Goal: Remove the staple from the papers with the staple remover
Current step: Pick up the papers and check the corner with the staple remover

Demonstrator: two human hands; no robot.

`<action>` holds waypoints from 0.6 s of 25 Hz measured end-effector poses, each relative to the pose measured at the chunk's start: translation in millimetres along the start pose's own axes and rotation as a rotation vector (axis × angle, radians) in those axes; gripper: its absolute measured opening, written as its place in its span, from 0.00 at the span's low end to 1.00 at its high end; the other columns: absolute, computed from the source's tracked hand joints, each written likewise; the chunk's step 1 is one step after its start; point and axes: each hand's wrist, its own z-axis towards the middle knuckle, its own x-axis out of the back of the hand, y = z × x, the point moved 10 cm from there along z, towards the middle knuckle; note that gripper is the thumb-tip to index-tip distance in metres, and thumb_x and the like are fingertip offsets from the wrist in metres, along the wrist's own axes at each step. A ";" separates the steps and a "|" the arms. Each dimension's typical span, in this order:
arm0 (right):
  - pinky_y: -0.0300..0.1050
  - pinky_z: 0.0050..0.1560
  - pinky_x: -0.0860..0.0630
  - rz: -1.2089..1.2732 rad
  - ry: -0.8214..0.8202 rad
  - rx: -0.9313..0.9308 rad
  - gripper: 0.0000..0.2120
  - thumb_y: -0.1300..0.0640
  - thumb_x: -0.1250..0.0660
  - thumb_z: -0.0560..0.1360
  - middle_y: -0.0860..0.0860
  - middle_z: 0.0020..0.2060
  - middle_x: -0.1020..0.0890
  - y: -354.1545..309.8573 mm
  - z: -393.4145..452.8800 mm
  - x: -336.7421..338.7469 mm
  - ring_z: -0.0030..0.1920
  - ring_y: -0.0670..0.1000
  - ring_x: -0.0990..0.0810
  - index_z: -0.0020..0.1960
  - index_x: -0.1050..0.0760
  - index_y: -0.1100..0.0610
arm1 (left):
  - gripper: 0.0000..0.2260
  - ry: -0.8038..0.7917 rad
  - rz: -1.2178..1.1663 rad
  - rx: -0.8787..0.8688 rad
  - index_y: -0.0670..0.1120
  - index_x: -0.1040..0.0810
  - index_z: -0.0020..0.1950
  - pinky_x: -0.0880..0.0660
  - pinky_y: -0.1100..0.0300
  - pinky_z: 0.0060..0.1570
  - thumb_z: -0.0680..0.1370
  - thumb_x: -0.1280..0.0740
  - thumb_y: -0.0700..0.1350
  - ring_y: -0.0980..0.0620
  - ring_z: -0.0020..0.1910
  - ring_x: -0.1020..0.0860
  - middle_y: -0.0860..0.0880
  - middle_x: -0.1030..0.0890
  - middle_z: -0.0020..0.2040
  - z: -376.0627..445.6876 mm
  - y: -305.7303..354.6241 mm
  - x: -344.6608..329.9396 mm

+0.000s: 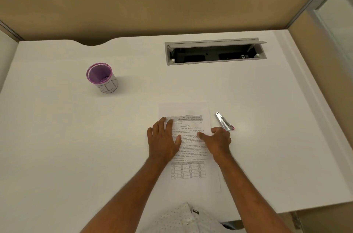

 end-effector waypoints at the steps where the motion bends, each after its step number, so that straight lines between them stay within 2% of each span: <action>1: 0.58 0.69 0.27 0.012 -0.011 -0.009 0.35 0.41 0.19 0.68 0.58 0.65 0.26 0.3 -0.6 -1.3 0.68 0.61 0.27 0.67 0.26 0.58 | 0.30 0.004 0.000 -0.002 0.47 0.27 0.73 0.31 0.42 0.68 0.75 0.35 0.61 0.42 0.70 0.28 0.44 0.27 0.74 0.1 0.0 0.0; 3: 0.56 0.64 0.23 0.088 -0.035 -0.011 0.35 0.43 0.19 0.68 0.57 0.64 0.24 -0.4 -1.0 -3.1 0.64 0.59 0.22 0.65 0.27 0.60 | 0.30 0.011 0.001 -0.009 0.47 0.27 0.73 0.31 0.42 0.68 0.76 0.35 0.61 0.42 0.70 0.28 0.44 0.27 0.74 0.0 -0.1 -0.5; 5: 0.48 0.49 0.20 0.171 -0.054 0.001 0.23 0.46 0.19 0.69 0.54 0.57 0.18 -3.9 -0.6 -1.8 0.50 0.53 0.17 0.54 0.25 0.57 | 0.30 0.019 0.004 -0.019 0.47 0.27 0.73 0.31 0.42 0.68 0.76 0.36 0.62 0.42 0.70 0.28 0.44 0.27 0.74 -0.1 -0.5 -0.9; 6: 0.45 0.44 0.19 0.233 -0.094 0.000 0.20 0.47 0.19 0.70 0.52 0.54 0.16 -5.6 -0.6 -4.7 0.45 0.50 0.16 0.51 0.23 0.56 | 0.30 0.025 0.005 -0.022 0.47 0.27 0.74 0.31 0.42 0.68 0.76 0.36 0.62 0.42 0.70 0.28 0.44 0.27 0.74 -0.2 -0.3 -1.1; 7: 0.46 0.43 0.17 0.300 -0.151 -0.012 0.20 0.47 0.19 0.70 0.52 0.52 0.14 -6.7 -1.7 -10.7 0.44 0.50 0.14 0.53 0.21 0.56 | 0.30 0.031 0.005 -0.024 0.47 0.27 0.74 0.31 0.42 0.68 0.76 0.36 0.62 0.42 0.70 0.28 0.44 0.27 0.74 -0.3 -0.1 -1.2; 9: 0.54 0.51 0.15 0.346 -0.235 -0.059 0.28 0.43 0.18 0.67 0.54 0.53 0.13 -9.5 -8.7 -23.9 0.49 0.55 0.13 0.60 0.20 0.57 | 0.30 0.047 0.007 -0.028 0.47 0.27 0.73 0.31 0.42 0.68 0.76 0.36 0.62 0.42 0.70 0.27 0.44 0.27 0.74 -1.3 -0.8 -0.9; 12: 0.60 0.57 0.16 0.307 -0.240 -0.038 0.38 0.40 0.17 0.64 0.56 0.59 0.18 -17.9 -15.8 -31.8 0.58 0.59 0.16 0.66 0.24 0.58 | 0.30 0.081 0.015 -0.041 0.46 0.26 0.73 0.29 0.42 0.66 0.76 0.36 0.62 0.42 0.68 0.26 0.43 0.25 0.73 -2.2 -1.4 0.6; 15: 0.58 0.53 0.15 0.569 -0.277 -0.065 0.37 0.49 0.15 0.65 0.58 0.57 0.15 -19.9 -16.9 -33.5 0.53 0.59 0.13 0.67 0.26 0.61 | 0.30 0.098 0.017 -0.040 0.46 0.26 0.72 0.29 0.43 0.66 0.76 0.35 0.62 0.42 0.68 0.26 0.44 0.25 0.73 -1.5 -2.1 0.3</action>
